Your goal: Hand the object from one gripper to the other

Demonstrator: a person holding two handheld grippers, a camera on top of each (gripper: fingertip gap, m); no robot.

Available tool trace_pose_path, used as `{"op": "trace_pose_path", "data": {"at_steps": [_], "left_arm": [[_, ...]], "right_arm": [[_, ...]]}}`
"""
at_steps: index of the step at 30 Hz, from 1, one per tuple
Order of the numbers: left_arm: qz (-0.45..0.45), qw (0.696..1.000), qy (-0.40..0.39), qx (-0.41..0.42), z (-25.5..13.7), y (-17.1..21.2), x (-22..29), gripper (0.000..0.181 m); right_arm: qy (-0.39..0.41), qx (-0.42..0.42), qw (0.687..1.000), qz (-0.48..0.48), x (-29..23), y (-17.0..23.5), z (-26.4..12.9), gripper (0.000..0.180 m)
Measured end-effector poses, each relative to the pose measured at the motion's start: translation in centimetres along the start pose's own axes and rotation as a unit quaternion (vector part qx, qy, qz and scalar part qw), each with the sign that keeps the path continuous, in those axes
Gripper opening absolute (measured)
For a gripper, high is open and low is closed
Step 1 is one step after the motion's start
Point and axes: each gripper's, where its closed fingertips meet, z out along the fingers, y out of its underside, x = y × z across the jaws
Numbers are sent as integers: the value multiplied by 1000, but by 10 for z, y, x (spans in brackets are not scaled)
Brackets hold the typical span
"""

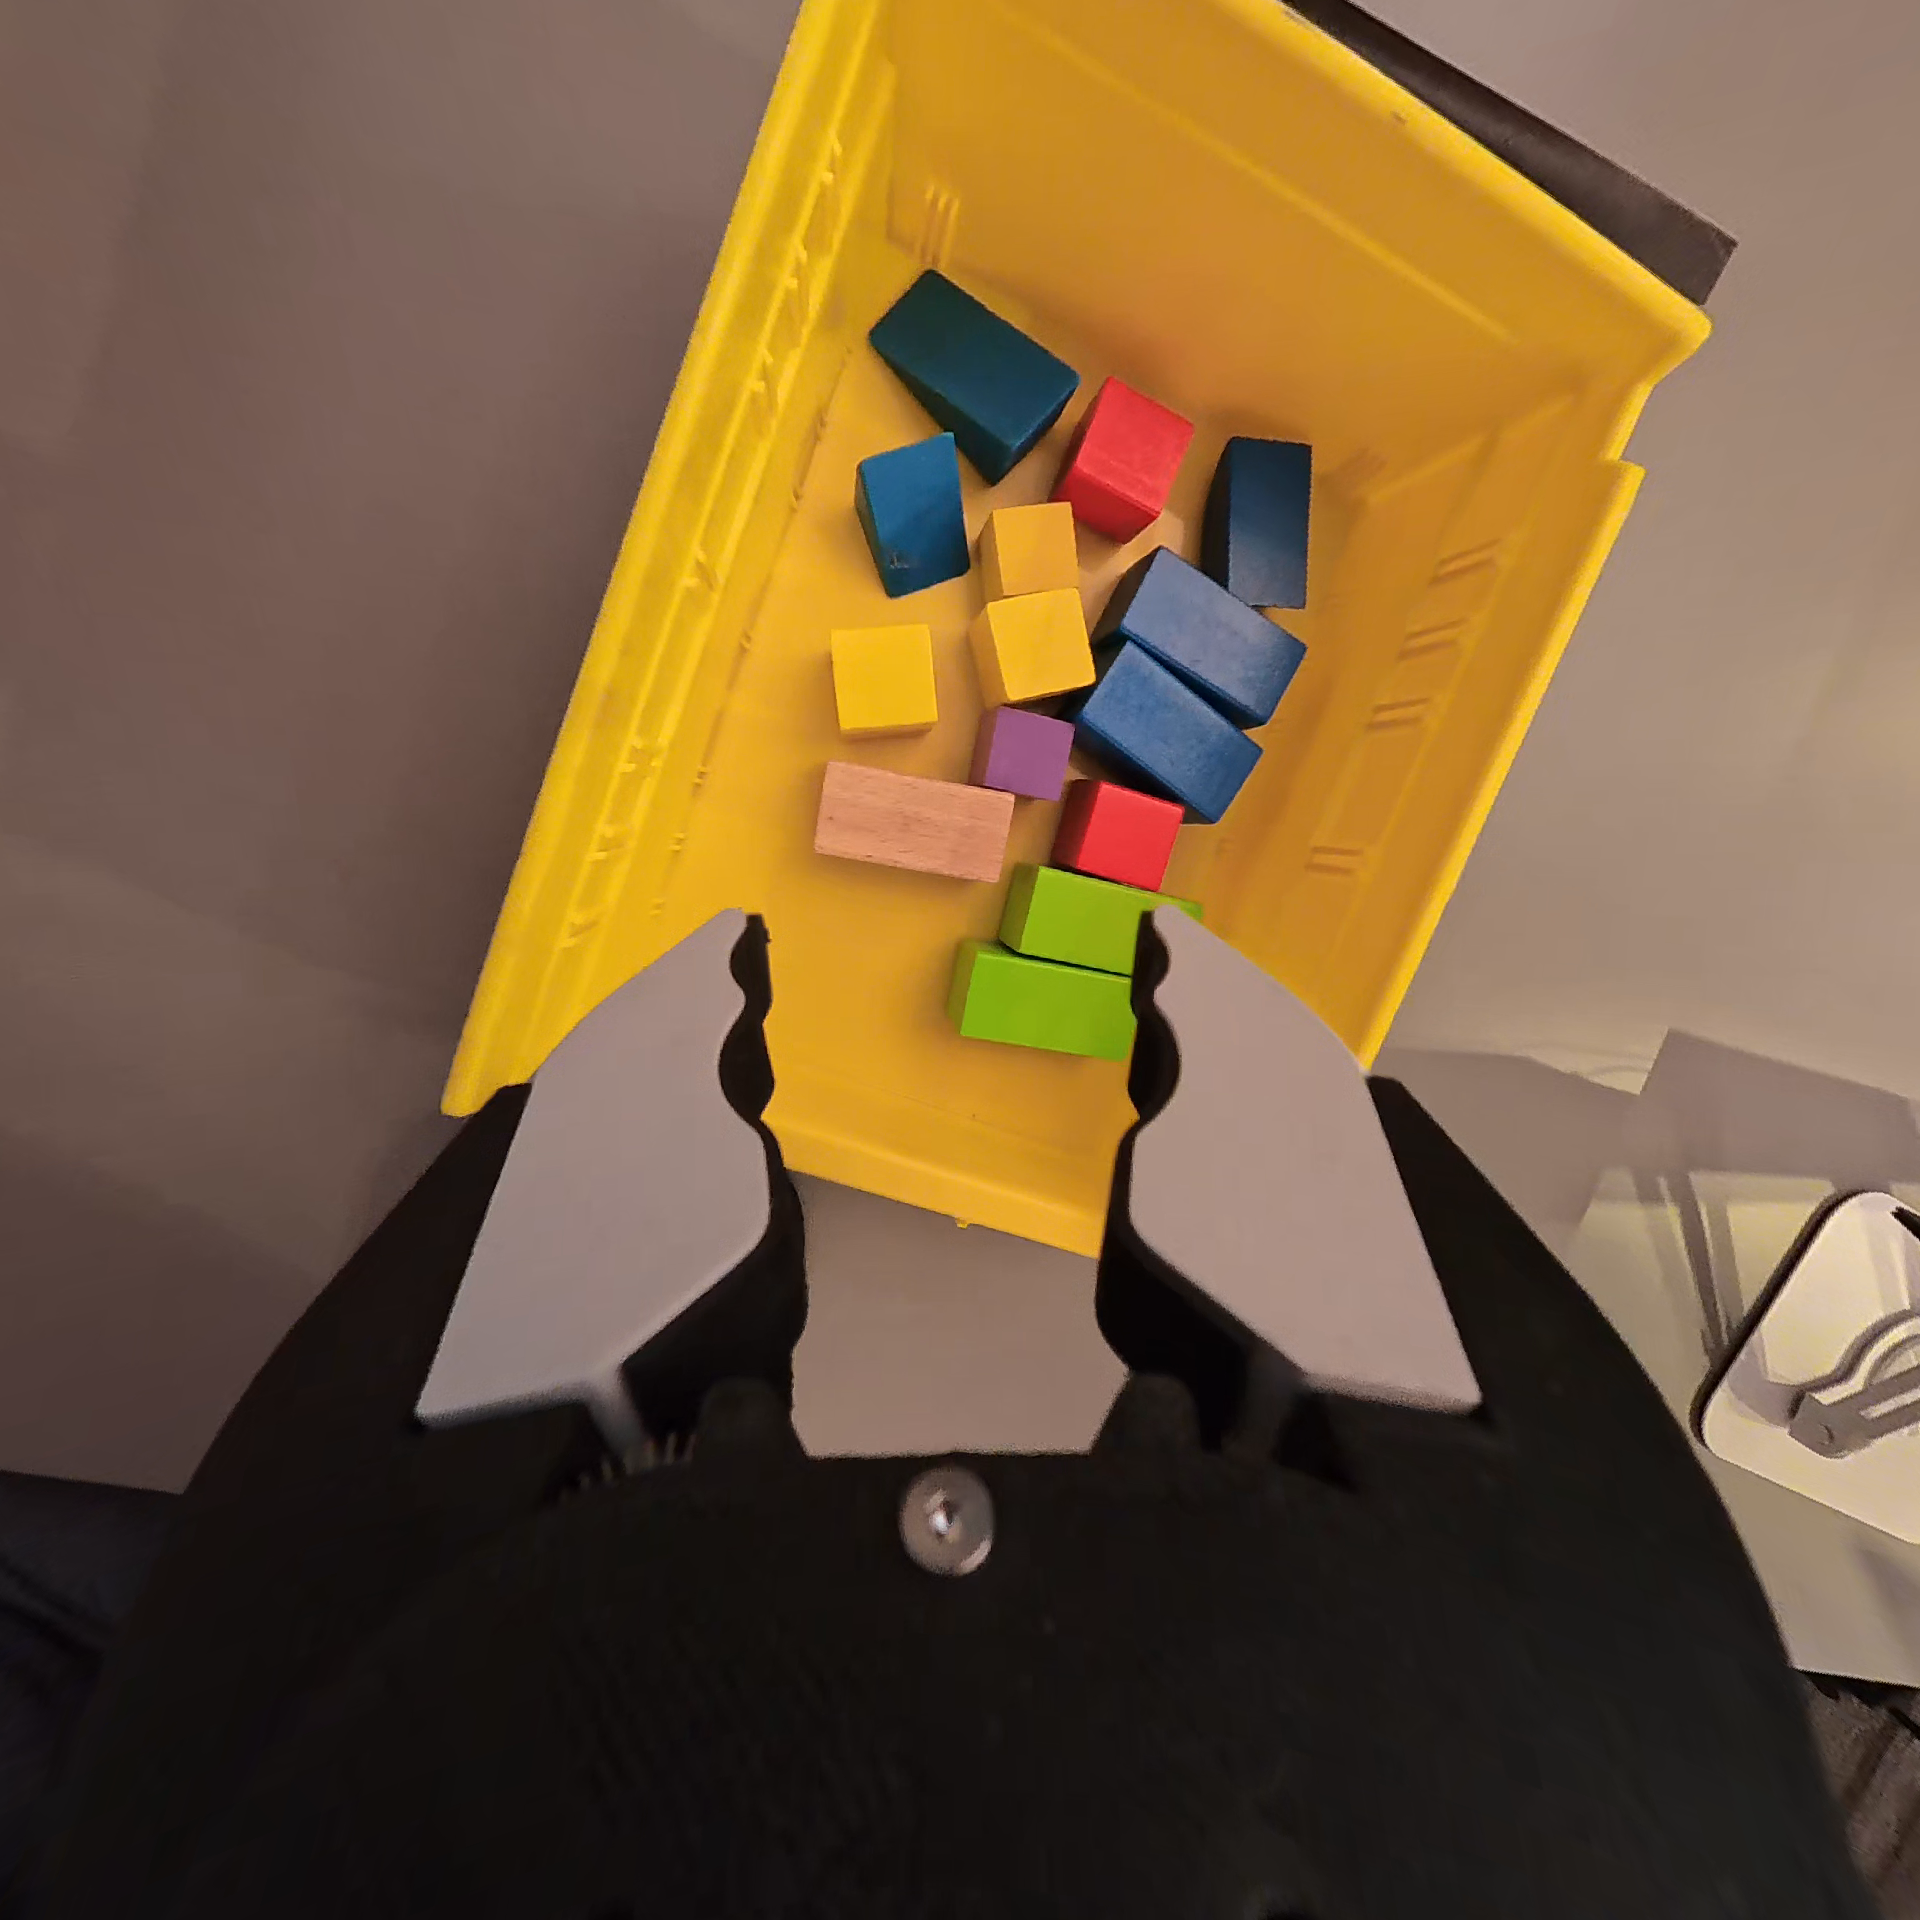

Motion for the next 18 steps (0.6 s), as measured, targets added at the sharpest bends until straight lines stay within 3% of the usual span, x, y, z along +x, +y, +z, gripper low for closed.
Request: {"op": "trace_pose_path", "data": {"at_steps": [7,18], "left_arm": [[-28,998,27,-50,27,29,0,46],[8,996,24,-90,40,47,5,29]], "right_arm": [[-2,-3,1000,-6,0,2,0,68],[-3,-12,1000,-15,-1,4,1,67]]}}
